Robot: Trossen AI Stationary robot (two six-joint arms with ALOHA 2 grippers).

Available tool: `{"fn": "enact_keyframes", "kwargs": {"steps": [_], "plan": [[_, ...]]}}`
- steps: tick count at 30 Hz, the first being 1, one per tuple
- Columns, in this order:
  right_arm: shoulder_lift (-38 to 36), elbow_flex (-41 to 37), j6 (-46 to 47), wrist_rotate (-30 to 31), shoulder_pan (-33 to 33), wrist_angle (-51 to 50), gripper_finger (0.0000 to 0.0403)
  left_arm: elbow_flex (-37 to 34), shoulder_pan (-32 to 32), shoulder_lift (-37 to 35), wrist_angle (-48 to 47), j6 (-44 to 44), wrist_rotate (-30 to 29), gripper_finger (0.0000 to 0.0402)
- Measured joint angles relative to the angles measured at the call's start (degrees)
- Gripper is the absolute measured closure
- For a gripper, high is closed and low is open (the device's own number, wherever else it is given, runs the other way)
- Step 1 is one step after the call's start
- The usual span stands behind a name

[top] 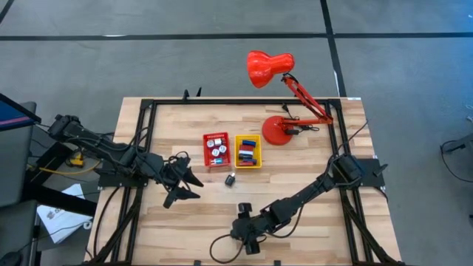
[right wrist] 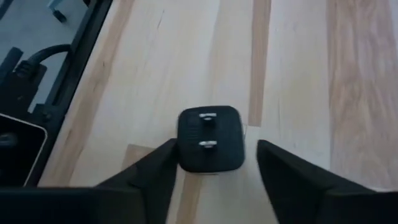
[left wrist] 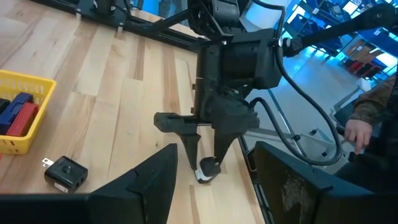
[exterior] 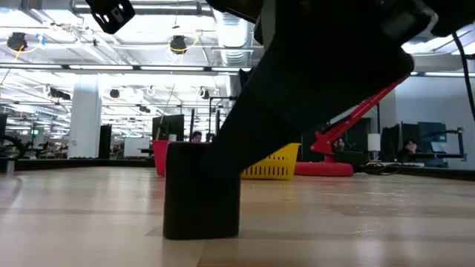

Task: Pick & Place Office items
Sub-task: Put the bottom black charger adapter into the red basket

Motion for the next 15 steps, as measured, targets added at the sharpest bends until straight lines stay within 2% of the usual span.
{"fn": "enact_keyframes", "kwargs": {"steps": [6,10,15], "plan": [[0.0,0.0,-1.9,-3.04,0.0,1.46,0.0274,0.0,0.0,0.0,-0.01,0.0,-0.26,0.0192],[0.0,0.0,-2.13,-3.27,0.0,1.46,0.0275,0.0,0.0,0.0,-0.01,0.0,-0.28,0.0192],[-0.38,-0.04,4.62,-1.88,-0.6,1.1,0.0268,0.02,0.0,0.0,0.0,-0.23,-0.28,0.0192]]}}
